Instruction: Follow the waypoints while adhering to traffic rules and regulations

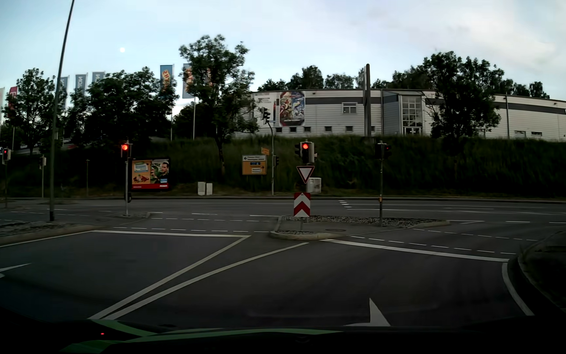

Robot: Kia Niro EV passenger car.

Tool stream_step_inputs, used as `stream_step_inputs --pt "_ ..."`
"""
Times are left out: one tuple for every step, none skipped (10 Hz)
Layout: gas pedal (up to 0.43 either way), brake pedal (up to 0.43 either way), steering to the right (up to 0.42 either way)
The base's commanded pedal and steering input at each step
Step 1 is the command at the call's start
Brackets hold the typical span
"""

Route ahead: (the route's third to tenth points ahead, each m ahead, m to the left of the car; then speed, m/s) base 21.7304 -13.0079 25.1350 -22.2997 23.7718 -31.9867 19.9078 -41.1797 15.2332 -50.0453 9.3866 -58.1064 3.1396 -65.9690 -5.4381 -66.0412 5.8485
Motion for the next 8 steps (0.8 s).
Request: stream_step_inputs --pt "0.0 0.03 0.192" --pt "0.0 0.006 0.194" --pt "0.0 0.0 0.196" --pt "0.0 0.0 0.198" --pt "0.0 0.0 0.2" --pt "0.0 0.0 0.205" --pt "0.0 0.0 0.21" --pt "0.0 0.0 0.21"
